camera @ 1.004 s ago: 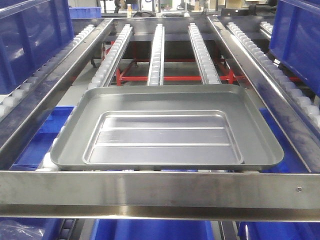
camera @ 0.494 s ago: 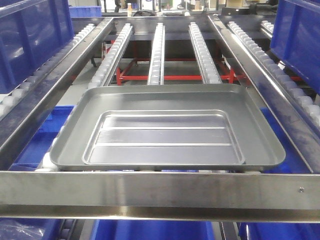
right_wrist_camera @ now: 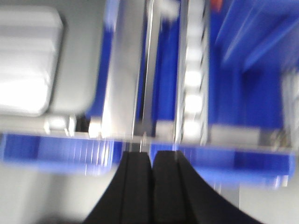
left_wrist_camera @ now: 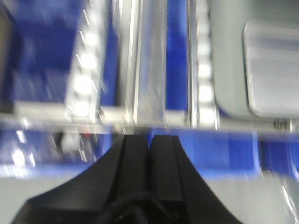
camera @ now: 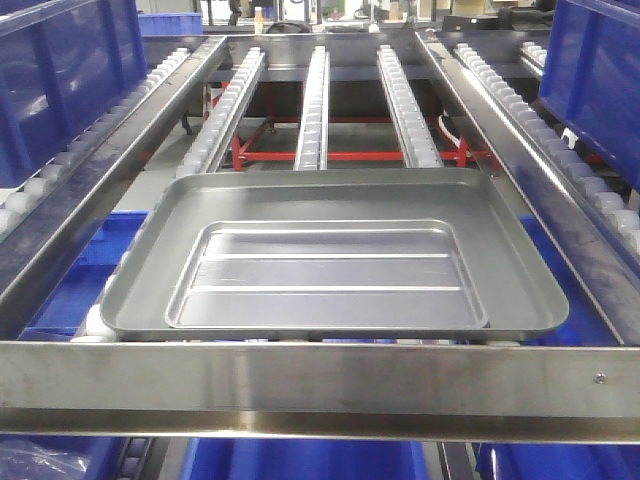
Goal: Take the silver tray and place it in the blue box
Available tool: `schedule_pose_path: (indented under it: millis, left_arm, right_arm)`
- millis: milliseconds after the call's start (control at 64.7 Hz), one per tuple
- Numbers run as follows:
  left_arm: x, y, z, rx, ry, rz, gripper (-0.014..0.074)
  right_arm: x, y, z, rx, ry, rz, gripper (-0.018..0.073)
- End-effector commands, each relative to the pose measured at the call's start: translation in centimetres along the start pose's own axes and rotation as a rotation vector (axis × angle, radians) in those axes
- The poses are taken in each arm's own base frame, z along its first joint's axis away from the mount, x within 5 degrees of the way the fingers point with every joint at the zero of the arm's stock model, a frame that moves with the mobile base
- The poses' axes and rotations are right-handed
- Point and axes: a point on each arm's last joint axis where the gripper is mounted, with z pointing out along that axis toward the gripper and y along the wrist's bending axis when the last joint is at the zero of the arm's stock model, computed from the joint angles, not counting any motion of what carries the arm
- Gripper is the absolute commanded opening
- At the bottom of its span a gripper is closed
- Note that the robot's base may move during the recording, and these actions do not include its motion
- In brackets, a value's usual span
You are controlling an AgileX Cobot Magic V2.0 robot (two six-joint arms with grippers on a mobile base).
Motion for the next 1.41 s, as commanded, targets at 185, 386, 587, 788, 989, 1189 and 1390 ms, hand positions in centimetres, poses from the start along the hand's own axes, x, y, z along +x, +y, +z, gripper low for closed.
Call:
schedule_pose_path:
  millis: [185,386,587,788,989,1189,1390]
  left_arm:
    - [-3.3,-2.2,6.1,0.084,0.094,-0.055,-0.0083]
    - [-4.5,-7.6,10.3,0.108,0.176,0.005,-0.0095]
    - [-6.6,-11.8,14.1,0.066,0.204,0.065,-0.0096]
    - [-8.0,-13.8,17.4,0.085,0.248,-0.009,-0.0096]
    - [-8.3,-14.7,18.5,0.094,0.258,-0.018,-0.0096]
    - [-8.3,-14.7,18.5,0.096,0.257,-0.019,-0.0096]
    - [-8.1,-14.9,18.4,0.098,0.263,-0.011,-0.0083]
  right_arm:
    - [-2.3,1.6,5.1,-0.066,0.152,0.054,0.0061]
    - [-4.1,5.1,9.3,-0.054,0.183,0.112,0.0062]
    - [-6.8,8.8,13.0,-0.005,0.189,0.032,0.0062]
    - [-9.0,10.9,15.5,0.000,0.256,0.058,0.0062]
    - [-10.0,12.5,16.9,-0.006,0.269,0.037,0.0062]
    - [-9.8,13.4,17.0,-0.014,0.279,0.017,0.0062]
    - [-9.6,13.2,16.9,0.001,0.302,0.015,0.0084]
